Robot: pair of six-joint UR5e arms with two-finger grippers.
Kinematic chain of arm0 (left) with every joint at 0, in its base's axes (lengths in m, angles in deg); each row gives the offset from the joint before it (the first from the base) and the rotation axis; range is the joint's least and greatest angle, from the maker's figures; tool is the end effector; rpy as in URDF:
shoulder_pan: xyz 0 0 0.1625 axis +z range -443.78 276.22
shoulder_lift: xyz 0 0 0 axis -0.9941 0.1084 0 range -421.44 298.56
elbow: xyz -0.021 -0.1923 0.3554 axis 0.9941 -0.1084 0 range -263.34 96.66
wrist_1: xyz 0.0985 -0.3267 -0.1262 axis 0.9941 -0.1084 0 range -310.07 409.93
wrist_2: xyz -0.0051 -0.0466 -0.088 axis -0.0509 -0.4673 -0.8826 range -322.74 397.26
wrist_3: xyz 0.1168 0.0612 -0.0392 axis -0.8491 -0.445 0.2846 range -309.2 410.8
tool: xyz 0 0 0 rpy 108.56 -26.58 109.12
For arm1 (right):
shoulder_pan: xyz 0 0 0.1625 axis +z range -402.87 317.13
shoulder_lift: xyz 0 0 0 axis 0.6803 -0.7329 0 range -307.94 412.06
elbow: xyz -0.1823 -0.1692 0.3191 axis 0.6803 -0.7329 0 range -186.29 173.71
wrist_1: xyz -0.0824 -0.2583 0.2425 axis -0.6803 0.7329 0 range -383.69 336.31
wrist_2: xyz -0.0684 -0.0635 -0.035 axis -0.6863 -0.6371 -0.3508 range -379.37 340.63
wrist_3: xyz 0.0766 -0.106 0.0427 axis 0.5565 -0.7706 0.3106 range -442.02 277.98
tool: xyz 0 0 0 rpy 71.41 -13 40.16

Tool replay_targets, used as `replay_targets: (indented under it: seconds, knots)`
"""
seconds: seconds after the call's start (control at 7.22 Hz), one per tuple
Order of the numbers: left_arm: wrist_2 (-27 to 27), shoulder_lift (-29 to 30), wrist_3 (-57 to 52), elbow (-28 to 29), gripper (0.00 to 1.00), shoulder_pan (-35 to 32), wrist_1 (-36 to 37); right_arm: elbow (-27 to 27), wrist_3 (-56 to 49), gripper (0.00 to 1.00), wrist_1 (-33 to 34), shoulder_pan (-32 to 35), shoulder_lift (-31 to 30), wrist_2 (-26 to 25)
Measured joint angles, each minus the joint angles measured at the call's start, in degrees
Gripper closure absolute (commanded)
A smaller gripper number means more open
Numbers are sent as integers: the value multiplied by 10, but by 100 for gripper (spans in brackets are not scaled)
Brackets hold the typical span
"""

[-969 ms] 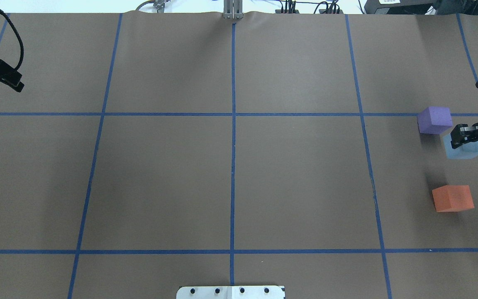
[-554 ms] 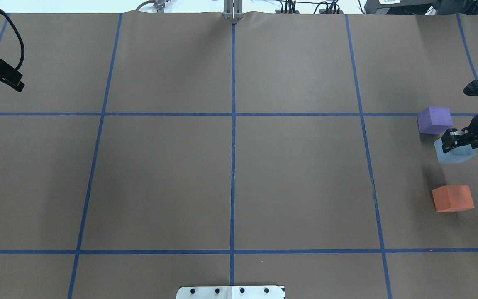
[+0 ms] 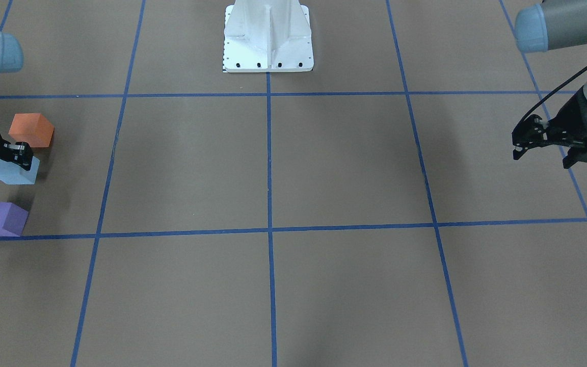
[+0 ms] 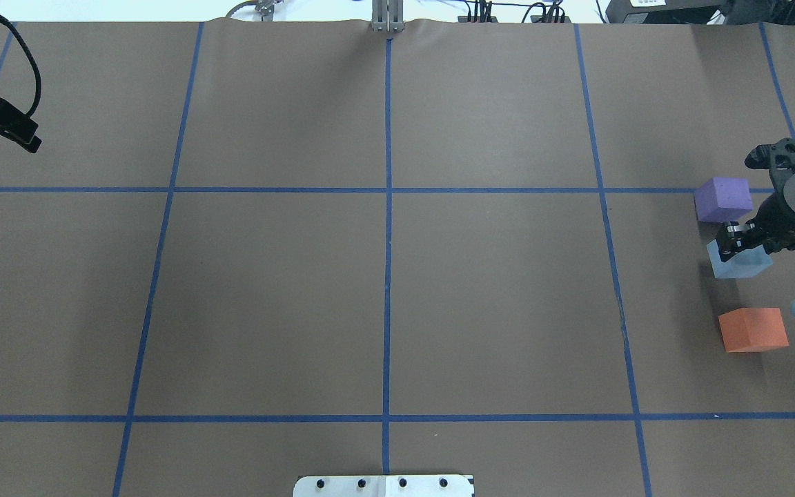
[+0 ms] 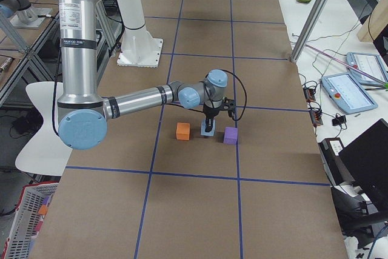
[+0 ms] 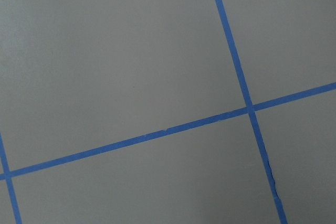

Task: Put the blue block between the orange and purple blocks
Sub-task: 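Lower the light blue cube between the purple and orange cubes and release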

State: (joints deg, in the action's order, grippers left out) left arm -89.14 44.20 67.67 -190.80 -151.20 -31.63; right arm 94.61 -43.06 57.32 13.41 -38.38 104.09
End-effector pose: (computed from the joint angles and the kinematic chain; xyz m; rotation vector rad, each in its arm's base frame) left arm 0.1556 -0.5087 0.4262 0.1808 0.7303 0.2314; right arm -0.2086 -0.4160 0.5806 -0.0772 -0.6610 -0.0109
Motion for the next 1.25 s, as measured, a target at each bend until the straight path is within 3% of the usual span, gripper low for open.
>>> replay_targets:
  seconds: [0.28, 0.42, 0.55, 0.97, 1.25]
  knots:
    - [0, 0, 0, 0, 0, 0, -1, -9, -3, 40, 0, -3, 2, 0]
    - [1, 0, 0, 0, 0, 0, -1, -13, -5, 25, -1, -4, 2, -1]
    - [1, 0, 0, 1, 0, 0, -1, -14, -6, 1, -1, -6, 2, -2]
    - [2, 0, 0, 1, 0, 0, -1, -9, 1, 0, -2, -5, 2, -3]
    - [1, 0, -2, -1, 0, 0, 0, 24, 1, 0, 0, 7, -4, -3]
